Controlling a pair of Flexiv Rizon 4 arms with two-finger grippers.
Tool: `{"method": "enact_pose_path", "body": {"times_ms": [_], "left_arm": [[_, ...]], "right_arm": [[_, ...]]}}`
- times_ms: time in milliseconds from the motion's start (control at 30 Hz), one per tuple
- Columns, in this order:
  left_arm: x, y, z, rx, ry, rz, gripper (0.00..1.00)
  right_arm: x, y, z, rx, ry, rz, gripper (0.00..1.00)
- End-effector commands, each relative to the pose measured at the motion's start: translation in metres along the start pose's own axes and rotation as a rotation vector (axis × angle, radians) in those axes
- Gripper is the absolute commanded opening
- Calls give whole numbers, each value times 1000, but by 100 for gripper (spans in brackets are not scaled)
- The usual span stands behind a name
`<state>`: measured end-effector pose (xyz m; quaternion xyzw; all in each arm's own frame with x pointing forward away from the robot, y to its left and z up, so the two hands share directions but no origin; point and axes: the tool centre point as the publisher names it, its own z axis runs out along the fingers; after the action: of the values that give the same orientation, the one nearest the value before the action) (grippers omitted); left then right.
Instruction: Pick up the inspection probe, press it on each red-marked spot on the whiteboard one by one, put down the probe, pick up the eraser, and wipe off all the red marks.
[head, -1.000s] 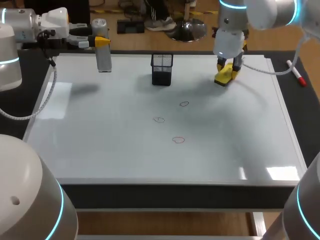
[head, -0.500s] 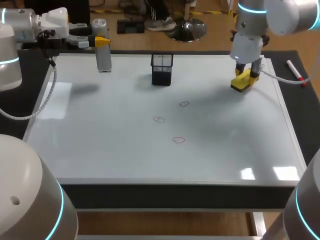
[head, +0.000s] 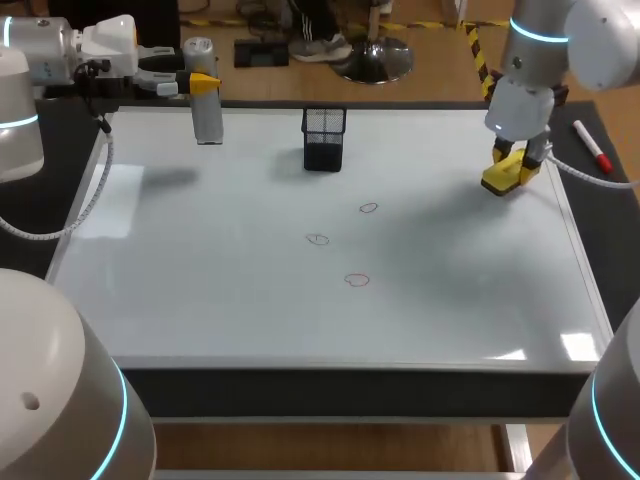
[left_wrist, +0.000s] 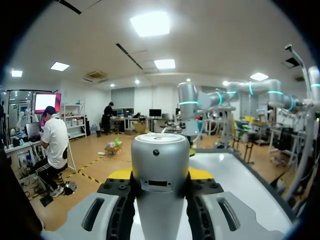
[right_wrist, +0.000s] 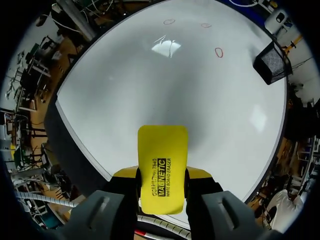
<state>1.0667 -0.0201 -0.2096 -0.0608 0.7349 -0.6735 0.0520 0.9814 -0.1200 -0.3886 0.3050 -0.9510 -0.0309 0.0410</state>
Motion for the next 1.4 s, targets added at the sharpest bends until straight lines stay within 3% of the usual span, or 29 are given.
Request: {"method": "enact_pose_path", "body": {"times_ms": [33, 733, 1400], "left_arm": [[1, -1, 0, -1, -2, 1, 0], [5, 1, 3, -4, 12, 6, 0], [144, -18, 45, 38, 138, 3, 0]], "right_arm": [[2, 0, -2, 5, 0, -1, 0], [2, 0, -2, 5, 0, -1, 0], [2, 0, -2, 5, 0, -1, 0]]}}
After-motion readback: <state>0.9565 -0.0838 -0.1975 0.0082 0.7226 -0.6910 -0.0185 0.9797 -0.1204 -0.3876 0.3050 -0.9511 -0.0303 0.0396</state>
